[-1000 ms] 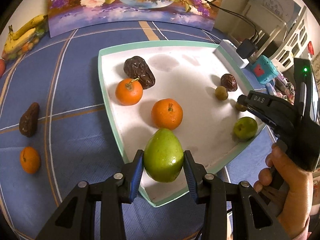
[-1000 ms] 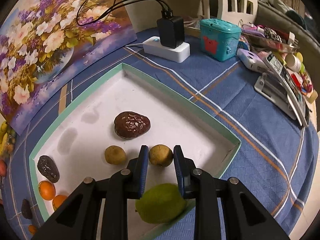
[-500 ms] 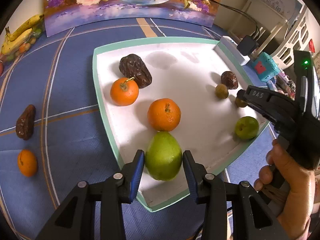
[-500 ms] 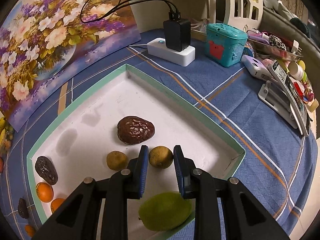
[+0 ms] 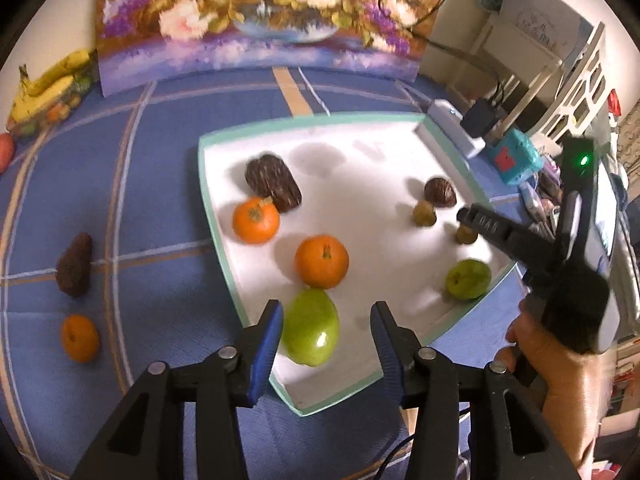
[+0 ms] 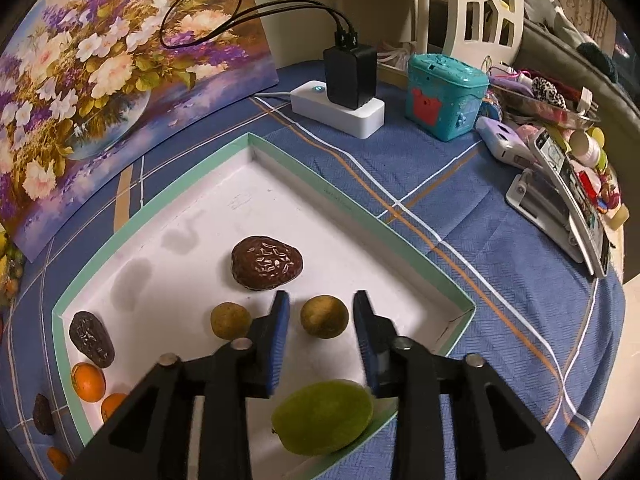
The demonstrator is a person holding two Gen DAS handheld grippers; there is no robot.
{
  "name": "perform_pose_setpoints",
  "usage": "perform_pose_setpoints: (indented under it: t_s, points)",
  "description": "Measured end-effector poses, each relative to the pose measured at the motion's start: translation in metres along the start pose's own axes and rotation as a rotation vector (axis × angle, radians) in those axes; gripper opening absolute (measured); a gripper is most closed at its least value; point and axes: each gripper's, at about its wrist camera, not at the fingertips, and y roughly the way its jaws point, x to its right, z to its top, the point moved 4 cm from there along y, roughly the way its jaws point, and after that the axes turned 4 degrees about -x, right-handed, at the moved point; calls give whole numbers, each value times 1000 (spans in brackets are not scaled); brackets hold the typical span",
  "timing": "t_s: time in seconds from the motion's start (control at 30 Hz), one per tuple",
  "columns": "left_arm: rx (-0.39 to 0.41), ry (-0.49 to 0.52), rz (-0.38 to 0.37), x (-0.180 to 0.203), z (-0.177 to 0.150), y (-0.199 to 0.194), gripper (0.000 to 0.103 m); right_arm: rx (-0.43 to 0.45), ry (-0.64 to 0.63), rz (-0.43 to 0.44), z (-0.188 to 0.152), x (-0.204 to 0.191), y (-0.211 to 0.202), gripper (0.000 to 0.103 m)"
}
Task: Organize fruits
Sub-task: 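Open the left tool to drop the pear while the right tool releases its fruit in the tray, then move both open tools from the tray to the orange and brown fruit on the cloth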
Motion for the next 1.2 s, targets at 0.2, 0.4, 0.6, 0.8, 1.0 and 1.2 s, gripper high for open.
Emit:
perform_pose_setpoints:
  t_s: [0.2, 0.4, 0.6, 0.8, 1.0, 1.2]
  points:
    - [52, -95, 125, -32, 10, -19, 53, -8, -30, 13, -1, -8, -10, 49]
    - [56, -257, 197, -86, 10, -25, 70, -56, -85, 114, -11, -34, -20, 59]
    - [89, -390, 254, -126, 6, -36, 94, -81, -163, 166, -27, -63, -30, 67]
    - [126, -450, 322, -151, 2, -45, 103, -91, -236, 197, -40, -86, -35, 79]
    - [140, -504, 345, -174, -5, -54, 103, -90, -283, 230, -50, -105, -40, 96]
    - [165, -555, 369, -196, -12, -68, 103, -80, -267, 303, -55, -117, -50, 98]
